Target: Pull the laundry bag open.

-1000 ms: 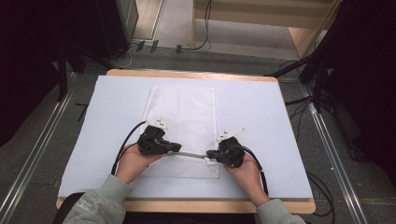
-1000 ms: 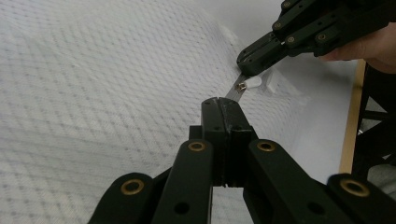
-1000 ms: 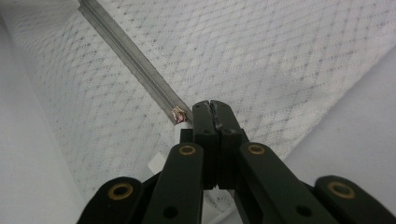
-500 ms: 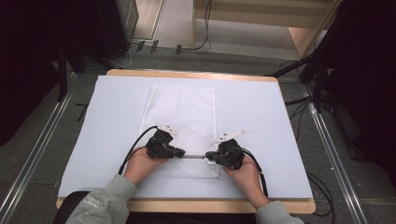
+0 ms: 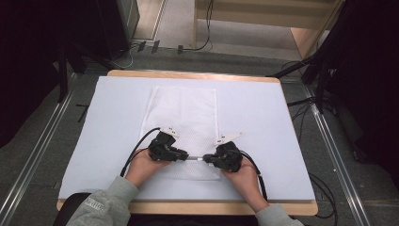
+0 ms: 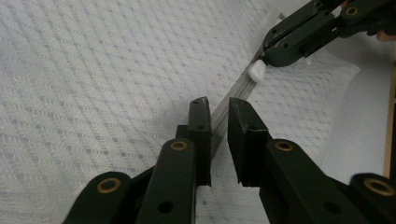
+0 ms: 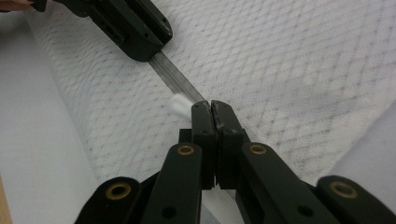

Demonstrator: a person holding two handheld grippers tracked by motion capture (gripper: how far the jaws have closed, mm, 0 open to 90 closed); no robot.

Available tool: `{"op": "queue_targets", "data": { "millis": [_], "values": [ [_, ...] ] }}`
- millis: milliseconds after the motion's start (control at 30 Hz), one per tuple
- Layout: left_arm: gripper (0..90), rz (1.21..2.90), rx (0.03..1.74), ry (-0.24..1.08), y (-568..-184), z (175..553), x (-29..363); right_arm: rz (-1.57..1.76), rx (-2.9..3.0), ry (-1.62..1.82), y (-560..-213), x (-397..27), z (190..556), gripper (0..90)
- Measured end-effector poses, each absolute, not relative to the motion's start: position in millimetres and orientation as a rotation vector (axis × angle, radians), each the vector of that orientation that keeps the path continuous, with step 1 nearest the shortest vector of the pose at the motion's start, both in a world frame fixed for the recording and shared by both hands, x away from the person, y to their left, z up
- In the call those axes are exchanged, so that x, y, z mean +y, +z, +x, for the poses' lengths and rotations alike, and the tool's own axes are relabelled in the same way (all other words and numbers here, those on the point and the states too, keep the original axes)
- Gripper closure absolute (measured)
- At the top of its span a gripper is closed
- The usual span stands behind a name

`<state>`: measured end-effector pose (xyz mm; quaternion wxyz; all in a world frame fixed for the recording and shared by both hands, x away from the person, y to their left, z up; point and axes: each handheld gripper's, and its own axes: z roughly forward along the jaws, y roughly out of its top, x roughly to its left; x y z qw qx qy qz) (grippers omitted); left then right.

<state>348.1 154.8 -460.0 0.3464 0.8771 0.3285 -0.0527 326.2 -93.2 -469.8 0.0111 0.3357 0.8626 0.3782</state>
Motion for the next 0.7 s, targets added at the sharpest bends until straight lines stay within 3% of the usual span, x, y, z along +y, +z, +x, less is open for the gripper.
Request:
{"op": "queue_targets", "data": {
  "millis": [333,700],
  "values": [
    [58.6,2.247,0.831,-0.131,-453,346,152,1.047,2.631,1.203,-463,-105,329,86.8],
    [60.3,2.236,0.823,-0.167,-448,344,143,1.073,2.63,1.186,-464,-115,328,88.4]
  ]
}}
